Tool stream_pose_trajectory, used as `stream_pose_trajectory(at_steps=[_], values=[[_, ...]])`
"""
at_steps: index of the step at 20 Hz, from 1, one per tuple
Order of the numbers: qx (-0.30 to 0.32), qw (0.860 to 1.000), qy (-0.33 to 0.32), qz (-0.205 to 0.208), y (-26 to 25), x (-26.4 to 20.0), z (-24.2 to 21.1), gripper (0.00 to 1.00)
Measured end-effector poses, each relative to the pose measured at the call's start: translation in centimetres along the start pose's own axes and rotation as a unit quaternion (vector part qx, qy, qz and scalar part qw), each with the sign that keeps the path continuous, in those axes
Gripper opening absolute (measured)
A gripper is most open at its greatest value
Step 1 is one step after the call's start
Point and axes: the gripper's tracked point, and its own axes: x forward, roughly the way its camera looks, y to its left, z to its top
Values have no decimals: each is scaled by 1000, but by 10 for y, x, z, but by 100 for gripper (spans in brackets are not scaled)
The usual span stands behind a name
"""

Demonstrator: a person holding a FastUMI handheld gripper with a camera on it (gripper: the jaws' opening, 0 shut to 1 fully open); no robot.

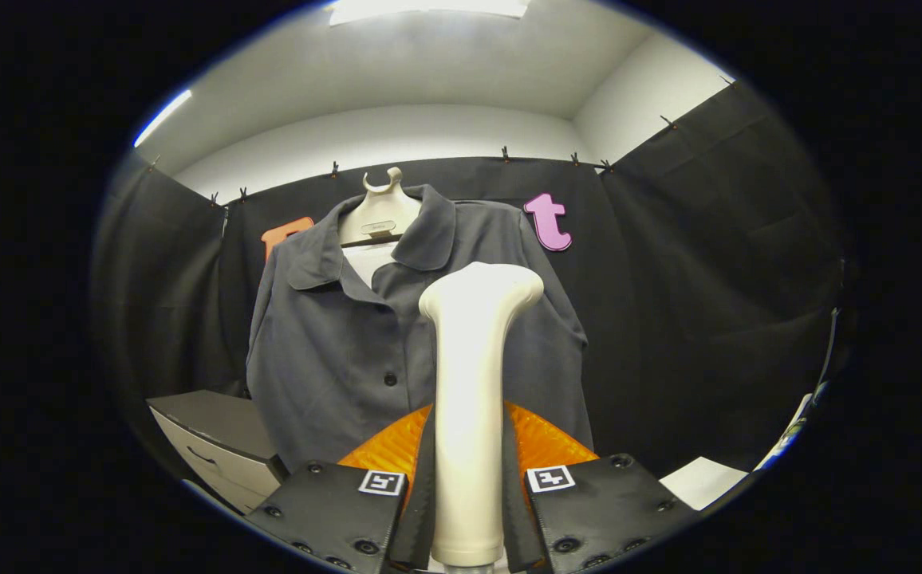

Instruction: Iron the clothes twice with a garment steamer, once on the left side and once on the right side.

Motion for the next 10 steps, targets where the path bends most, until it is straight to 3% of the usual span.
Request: stream_pose_trajectory(at_steps=[10], values=[[5,1000,15,-4,-14,16,-17,42]])
